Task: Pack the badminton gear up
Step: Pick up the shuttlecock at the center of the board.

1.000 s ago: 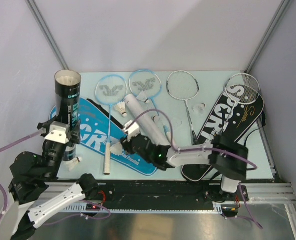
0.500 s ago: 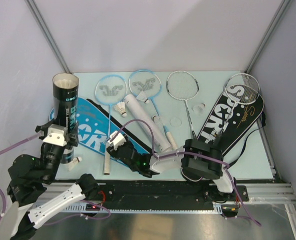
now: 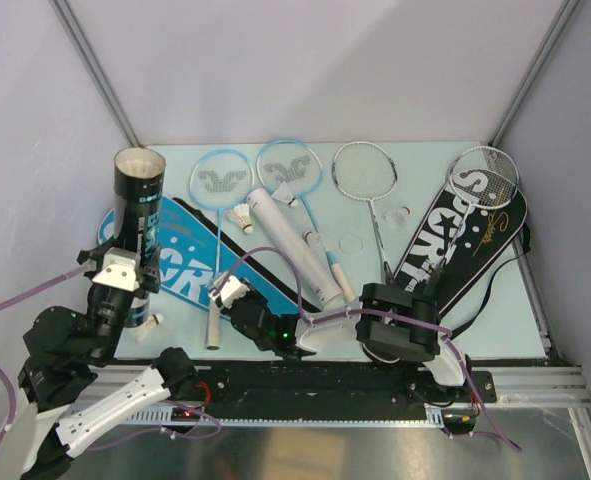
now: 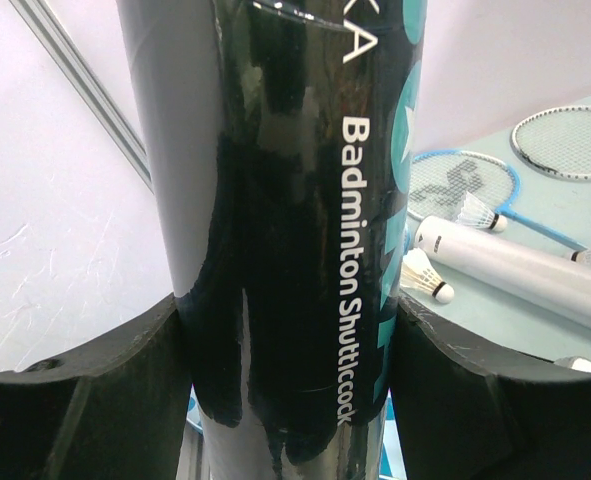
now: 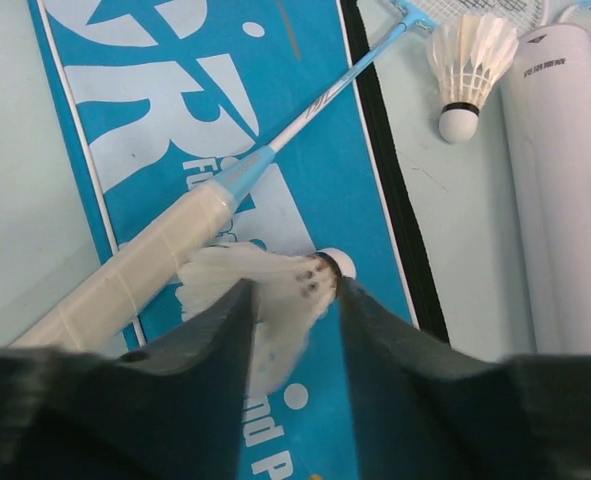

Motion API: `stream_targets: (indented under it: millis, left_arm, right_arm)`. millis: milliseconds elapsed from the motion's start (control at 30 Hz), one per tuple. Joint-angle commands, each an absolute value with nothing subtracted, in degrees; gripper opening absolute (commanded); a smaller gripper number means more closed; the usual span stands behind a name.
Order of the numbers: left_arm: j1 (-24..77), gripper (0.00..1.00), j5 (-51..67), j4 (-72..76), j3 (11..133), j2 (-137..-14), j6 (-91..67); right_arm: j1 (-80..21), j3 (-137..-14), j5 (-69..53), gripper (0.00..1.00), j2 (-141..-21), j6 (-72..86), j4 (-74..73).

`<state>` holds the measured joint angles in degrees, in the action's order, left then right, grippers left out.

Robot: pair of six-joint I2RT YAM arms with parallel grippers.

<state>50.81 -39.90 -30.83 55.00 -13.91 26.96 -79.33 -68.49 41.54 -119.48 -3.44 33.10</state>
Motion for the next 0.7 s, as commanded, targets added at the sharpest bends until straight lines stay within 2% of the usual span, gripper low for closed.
stream_targets:
  millis: [0,100,167,333,467,667]
  left_arm:
    - [50.5,0.65,-39.6,-28.4,54.3,-14.9,27.6]
    - [50.5,0.65,-39.3,-28.5,53.6,-14.8,27.7]
    - [50.5,0.64,-39.1,-28.6,53.2,-14.8,27.7]
    - [50.5,0.64,-37.8,-29.1,52.6,-15.4,27.5]
    - [50.5,0.65,-33.2,-30.0,50.8,-14.9,28.3]
    - [50.5,0.66,-23.2,-30.5,45.5,-14.2,30.0]
  right_arm:
    - [-79.7,-70.3,46.6,0.32,-118.7,-7.1,35.8]
    - [-79.5,-67.9,46.7,0.09,-115.0,-7.0,37.3]
    - [-79.0,-65.9,45.5,0.02,-112.0,-5.4,37.4]
    - [-75.6,-61.0,40.2,0.00,-102.9,3.1,33.7]
    - [-67.9,-59.3,25.2,0.00,-91.1,14.2,21.9]
    - [-54.6,-59.1,6.1,0.00,-73.1,21.4,4.2]
